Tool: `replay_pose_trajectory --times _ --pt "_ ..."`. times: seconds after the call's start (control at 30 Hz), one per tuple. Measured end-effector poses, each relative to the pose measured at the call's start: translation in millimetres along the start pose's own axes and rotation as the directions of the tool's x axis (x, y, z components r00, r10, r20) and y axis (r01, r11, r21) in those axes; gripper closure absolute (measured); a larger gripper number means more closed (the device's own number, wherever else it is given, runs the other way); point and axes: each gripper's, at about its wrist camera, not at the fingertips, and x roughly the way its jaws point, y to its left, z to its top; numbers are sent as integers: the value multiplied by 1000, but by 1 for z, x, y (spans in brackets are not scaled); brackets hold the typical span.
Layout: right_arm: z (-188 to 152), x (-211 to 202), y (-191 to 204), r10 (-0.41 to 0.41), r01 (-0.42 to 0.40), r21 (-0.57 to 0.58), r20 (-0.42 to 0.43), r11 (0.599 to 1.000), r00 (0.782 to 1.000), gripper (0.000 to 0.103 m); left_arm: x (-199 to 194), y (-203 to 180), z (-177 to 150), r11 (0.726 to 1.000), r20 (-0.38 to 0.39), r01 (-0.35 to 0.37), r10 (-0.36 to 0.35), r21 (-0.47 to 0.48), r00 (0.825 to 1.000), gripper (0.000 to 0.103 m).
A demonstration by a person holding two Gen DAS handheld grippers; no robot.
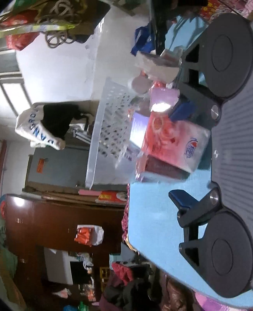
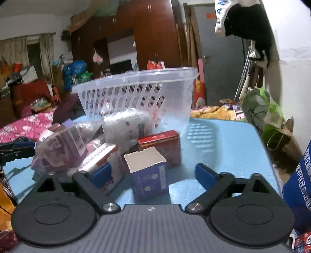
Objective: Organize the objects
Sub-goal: 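Carry both items over the white basket and open both tools, then grasp the small blue-white box with the right tool while the left grasps the pink tissue pack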
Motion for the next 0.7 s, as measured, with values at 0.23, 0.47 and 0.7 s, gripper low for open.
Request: replay_pose_trajectory --times 0.23,0.47,0.7 --pt "0 3 2 6 -6 -28 -6 1000 1000 27 -1 -7 -8 999 -10 -6 6 35 1000 22" --pt "-14 -4 -15 83 -83 36 4 996 997 55 3 -5 -18 999 -31 37 -36 25 999 20" --pt "-18 -18 -17 75 -81 49 114 995 991 56 0 -3 -26 999 10 32 -32 -20 999 40"
